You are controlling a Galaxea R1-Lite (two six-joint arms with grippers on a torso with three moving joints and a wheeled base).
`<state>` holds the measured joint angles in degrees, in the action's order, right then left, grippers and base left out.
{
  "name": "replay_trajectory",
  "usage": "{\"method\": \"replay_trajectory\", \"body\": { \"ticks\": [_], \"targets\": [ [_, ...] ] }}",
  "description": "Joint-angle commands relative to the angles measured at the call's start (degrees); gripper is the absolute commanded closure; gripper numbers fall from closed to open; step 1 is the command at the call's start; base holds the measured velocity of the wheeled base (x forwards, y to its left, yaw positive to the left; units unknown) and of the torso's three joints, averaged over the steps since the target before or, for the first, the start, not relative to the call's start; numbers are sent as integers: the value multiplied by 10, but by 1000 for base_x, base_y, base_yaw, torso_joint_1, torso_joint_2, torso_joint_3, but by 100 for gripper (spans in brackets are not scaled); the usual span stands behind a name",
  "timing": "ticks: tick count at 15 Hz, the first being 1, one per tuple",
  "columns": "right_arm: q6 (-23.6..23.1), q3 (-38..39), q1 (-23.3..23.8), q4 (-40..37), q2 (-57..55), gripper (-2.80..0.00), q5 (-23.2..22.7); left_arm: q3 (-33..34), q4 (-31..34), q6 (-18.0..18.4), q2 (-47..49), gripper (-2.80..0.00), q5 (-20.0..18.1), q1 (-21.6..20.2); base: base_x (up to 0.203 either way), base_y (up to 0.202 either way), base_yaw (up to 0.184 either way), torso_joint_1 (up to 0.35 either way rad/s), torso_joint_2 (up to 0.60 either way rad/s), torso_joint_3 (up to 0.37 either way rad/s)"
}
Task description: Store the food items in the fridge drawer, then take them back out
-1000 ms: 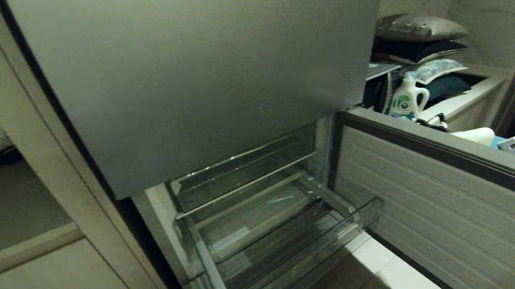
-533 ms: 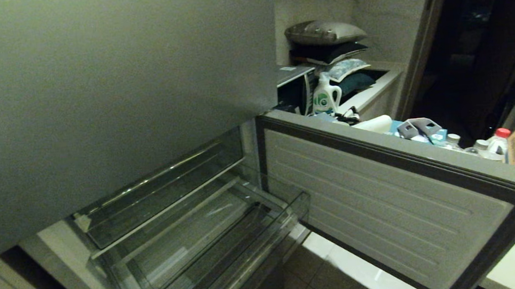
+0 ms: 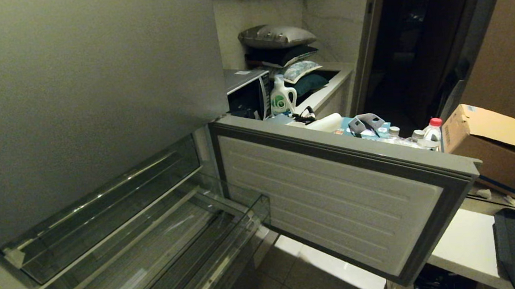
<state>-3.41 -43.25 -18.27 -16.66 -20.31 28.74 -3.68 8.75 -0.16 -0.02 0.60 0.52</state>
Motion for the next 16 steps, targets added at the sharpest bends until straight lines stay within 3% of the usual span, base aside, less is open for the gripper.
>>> {"method": "replay_trajectory", "body": {
  "ticks": [1,3,7,9,11,13,14,16],
  "targets": [
    [9,-12,26,-2,-72,0,39,1,0,0,0,0,0,0,0,0,0,0,0,0],
    [32,-25,81,-1,-142,0,43,0,0,0,0,0,0,0,0,0,0,0,0,0],
    [134,-67,270,25,-326,0,36,0,0,0,0,0,0,0,0,0,0,0,0,0],
    [169,-70,361,85,-422,0,32,0,0,0,0,0,0,0,0,0,0,0,0,0],
    [186,-54,483,188,-518,0,22,0,0,0,0,0,0,0,0,0,0,0,0,0],
    [189,-28,561,278,-561,0,-41,0,0,0,0,0,0,0,0,0,0,0,0,0],
    [188,-9,586,293,-565,0,-90,0,0,0,0,0,0,0,0,0,0,0,0,0],
    [186,23,624,302,-574,0,-135,1,0,0,0,0,0,0,0,0,0,0,0,0]
  ]
}}
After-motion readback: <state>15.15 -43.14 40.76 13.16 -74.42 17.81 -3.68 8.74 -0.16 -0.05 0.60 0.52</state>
